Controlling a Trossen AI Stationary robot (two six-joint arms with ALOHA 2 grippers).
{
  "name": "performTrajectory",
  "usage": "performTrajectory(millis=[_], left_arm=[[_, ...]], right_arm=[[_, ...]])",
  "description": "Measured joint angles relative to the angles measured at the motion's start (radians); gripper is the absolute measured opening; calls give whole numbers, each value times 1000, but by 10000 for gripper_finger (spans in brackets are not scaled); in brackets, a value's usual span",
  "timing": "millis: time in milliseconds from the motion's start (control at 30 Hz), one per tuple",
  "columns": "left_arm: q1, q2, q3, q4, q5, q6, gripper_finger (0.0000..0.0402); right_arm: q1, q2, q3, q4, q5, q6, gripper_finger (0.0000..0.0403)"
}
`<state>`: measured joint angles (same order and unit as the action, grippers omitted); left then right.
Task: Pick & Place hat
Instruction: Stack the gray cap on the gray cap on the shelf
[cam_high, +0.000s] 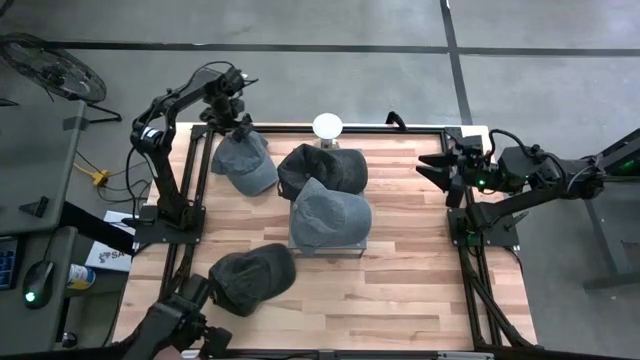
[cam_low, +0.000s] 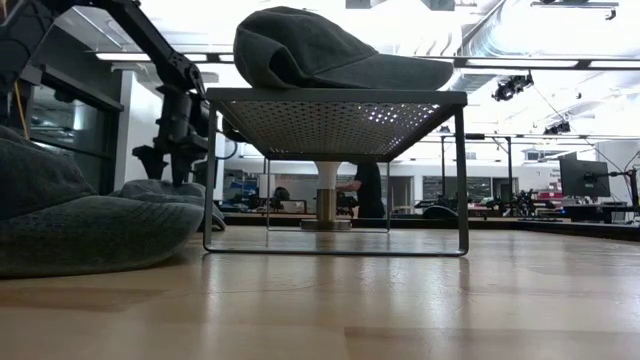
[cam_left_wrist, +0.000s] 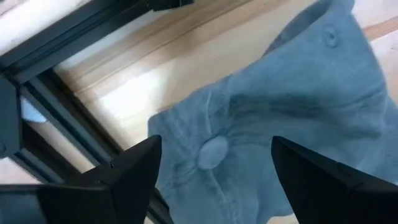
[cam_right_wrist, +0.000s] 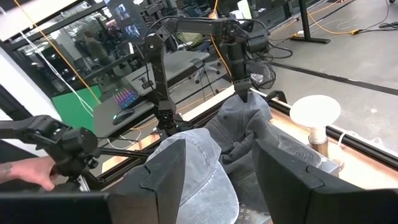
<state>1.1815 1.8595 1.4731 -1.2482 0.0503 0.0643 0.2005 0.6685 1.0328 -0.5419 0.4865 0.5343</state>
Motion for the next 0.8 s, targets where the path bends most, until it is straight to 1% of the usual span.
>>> performTrajectory(millis=[167, 400, 567, 733, 800], left_arm=[[3, 4, 0, -17, 26, -1, 256], [3, 4, 0, -17, 46, -20, 178], [3, 4, 0, -46, 22, -24, 113], [3, 4, -1, -81, 45, 12, 30], [3, 4, -1, -102, 52, 31, 15]], right_arm=[[0, 0, 0, 0, -21, 4, 179], [0, 0, 0, 0, -33, 7, 179], [0, 0, 0, 0, -33, 7, 179], [0, 0, 0, 0, -33, 7, 179], [0, 0, 0, 0, -33, 7, 179]])
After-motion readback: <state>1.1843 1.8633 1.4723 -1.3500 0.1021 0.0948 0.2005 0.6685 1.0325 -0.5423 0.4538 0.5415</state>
